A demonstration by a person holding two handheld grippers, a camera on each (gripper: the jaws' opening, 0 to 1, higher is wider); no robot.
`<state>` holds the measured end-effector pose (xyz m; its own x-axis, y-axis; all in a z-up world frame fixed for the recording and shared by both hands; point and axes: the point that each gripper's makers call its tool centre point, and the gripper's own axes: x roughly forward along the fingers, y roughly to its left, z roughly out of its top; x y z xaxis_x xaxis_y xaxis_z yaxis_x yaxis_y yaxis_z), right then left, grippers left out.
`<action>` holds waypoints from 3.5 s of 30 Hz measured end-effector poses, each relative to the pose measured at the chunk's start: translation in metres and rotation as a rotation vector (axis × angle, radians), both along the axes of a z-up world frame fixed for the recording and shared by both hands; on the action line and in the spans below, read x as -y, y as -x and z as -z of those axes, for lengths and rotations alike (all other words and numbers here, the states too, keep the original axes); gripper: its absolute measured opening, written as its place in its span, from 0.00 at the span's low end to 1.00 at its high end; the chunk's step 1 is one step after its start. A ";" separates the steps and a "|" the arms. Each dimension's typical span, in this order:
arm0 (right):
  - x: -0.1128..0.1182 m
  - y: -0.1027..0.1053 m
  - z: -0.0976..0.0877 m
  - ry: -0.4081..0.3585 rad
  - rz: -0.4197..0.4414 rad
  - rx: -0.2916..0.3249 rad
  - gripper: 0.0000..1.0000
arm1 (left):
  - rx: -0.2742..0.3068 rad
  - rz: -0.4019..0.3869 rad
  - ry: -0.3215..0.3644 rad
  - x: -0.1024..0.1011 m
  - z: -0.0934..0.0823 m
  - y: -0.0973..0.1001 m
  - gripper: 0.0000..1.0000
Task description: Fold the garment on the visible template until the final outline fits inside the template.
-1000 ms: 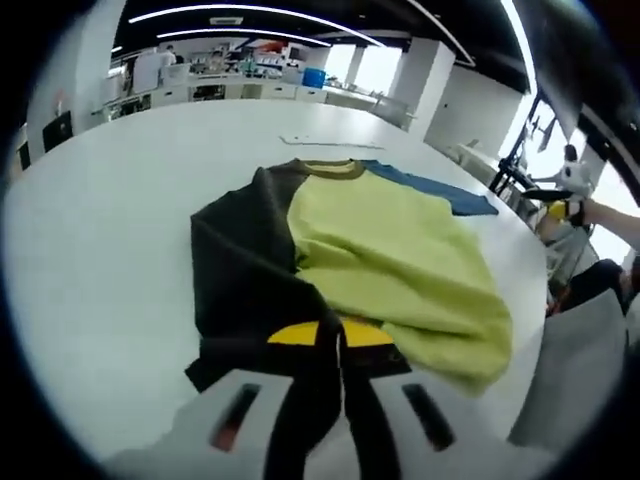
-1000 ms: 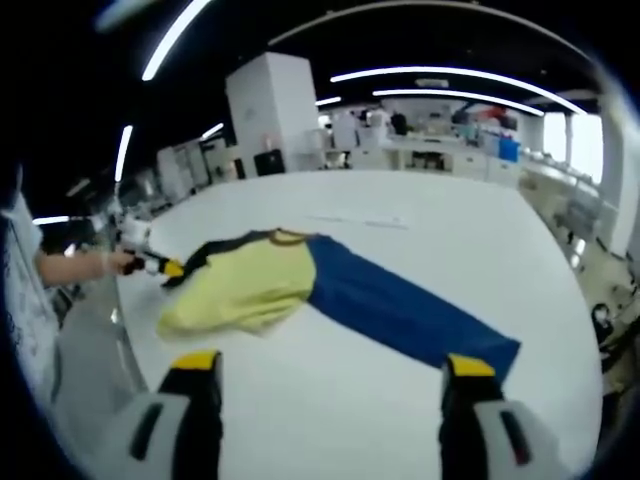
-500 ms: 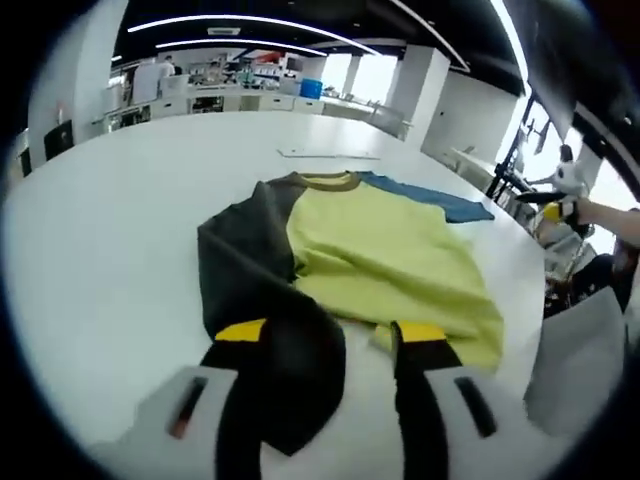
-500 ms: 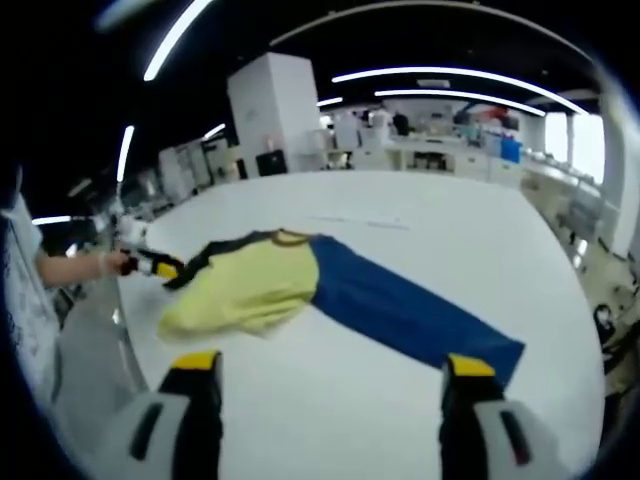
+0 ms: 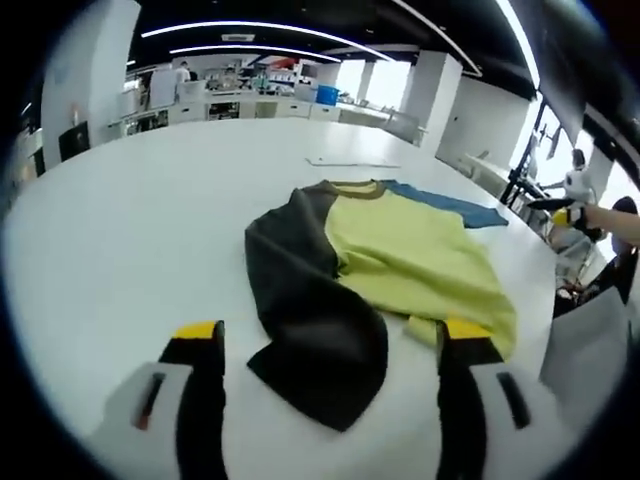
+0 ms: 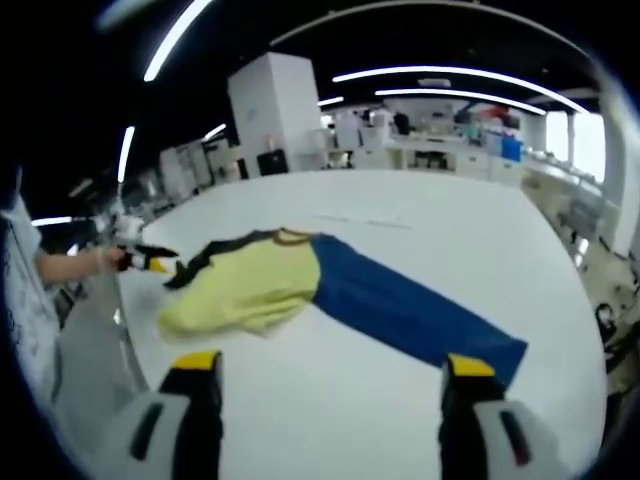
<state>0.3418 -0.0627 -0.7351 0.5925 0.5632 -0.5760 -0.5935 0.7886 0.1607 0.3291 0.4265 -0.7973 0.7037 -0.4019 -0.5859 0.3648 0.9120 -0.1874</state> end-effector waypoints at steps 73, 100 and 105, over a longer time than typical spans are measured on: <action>0.005 -0.027 0.008 0.039 0.039 -0.012 0.89 | 0.023 -0.467 -0.107 -0.248 -0.008 -0.037 0.00; 0.013 -0.024 0.028 0.069 0.052 -0.069 0.89 | -0.129 -0.568 -0.182 -0.293 0.038 -0.047 0.00; 0.014 -0.023 0.027 0.069 0.057 -0.066 0.90 | -0.127 -0.572 -0.192 -0.292 0.038 -0.047 0.00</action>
<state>0.3650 -0.0763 -0.7624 0.5820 0.4874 -0.6509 -0.5373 0.8314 0.1421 0.3756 0.7186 -0.8349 0.6963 0.1395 -0.7040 -0.2064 0.9784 -0.0103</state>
